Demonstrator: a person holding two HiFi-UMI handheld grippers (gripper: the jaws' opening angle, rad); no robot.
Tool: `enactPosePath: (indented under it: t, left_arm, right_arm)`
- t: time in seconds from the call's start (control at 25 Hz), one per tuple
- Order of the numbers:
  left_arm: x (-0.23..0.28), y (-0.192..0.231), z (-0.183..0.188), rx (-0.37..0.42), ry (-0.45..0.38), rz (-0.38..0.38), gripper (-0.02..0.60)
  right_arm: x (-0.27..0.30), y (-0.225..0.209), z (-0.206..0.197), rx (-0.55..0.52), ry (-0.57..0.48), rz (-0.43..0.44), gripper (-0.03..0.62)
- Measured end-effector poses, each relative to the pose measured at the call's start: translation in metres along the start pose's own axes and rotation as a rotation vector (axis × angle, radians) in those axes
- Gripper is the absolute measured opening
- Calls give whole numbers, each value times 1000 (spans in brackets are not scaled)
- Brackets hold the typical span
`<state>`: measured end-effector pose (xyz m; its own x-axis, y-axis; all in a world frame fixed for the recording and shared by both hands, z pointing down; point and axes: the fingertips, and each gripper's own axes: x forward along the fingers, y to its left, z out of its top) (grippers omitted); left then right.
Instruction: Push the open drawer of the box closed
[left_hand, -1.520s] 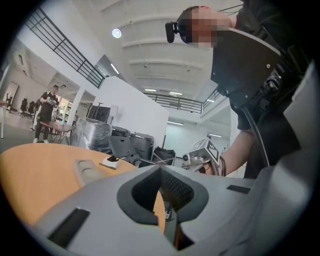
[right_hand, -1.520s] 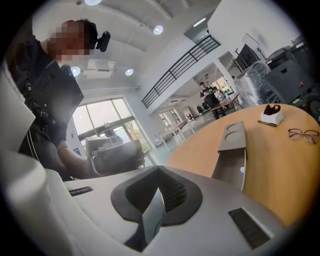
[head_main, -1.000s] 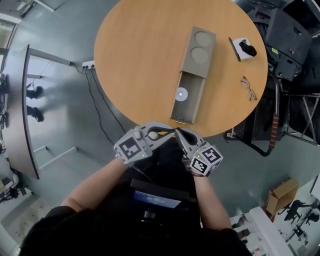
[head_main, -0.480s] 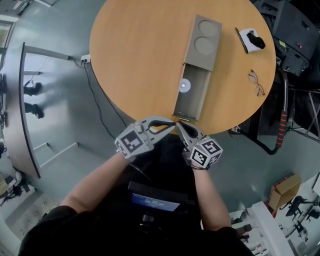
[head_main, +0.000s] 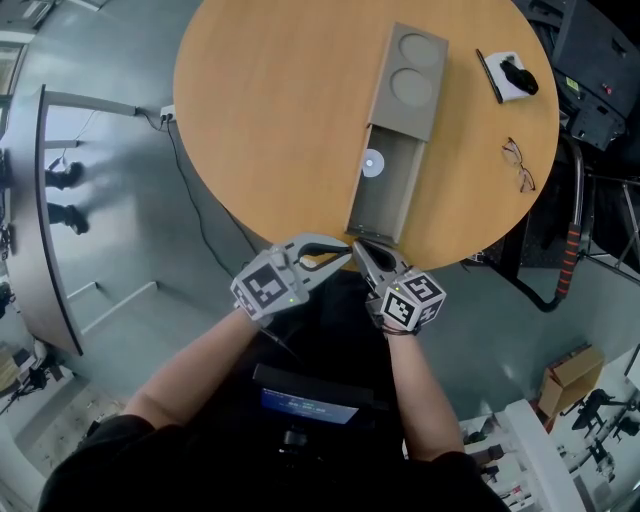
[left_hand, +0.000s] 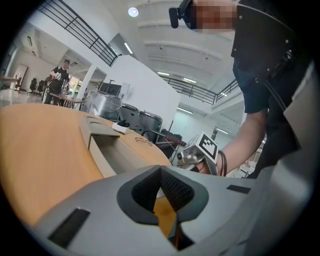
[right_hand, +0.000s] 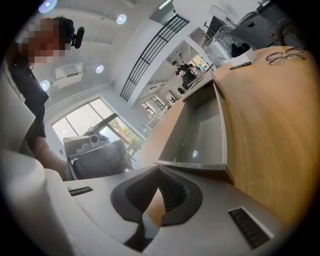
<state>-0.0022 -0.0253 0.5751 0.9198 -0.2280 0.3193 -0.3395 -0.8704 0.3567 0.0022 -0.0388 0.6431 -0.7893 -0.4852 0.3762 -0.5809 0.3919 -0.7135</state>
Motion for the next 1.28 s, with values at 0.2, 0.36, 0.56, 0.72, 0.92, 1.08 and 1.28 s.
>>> enactPosePath:
  t: [0.2, 0.36, 0.56, 0.72, 0.92, 1.08, 1.28]
  left_arm:
    - [2, 8, 0, -12, 7, 9, 28]
    - [5, 16, 2, -19, 6, 20, 28]
    - [8, 24, 2, -25, 7, 29, 28]
    - [11, 30, 3, -29, 6, 32, 28]
    - [15, 37, 6, -35, 5, 33, 28]
    - [20, 45, 8, -45, 4, 36, 28]
    - [22, 57, 12, -55, 1, 40, 28]
  right_arm:
    - [5, -2, 2, 10, 6, 7, 12]
    - [9, -6, 10, 10, 6, 11, 12]
    - [13, -8, 17, 11, 11, 18, 12]
    - [18, -11, 25, 17, 5, 21, 12]
    - [23, -15, 34, 18, 1, 21, 12]
    - [28, -17, 36, 20, 15, 29, 12]
    - [32, -17, 38, 33, 20, 33, 12]
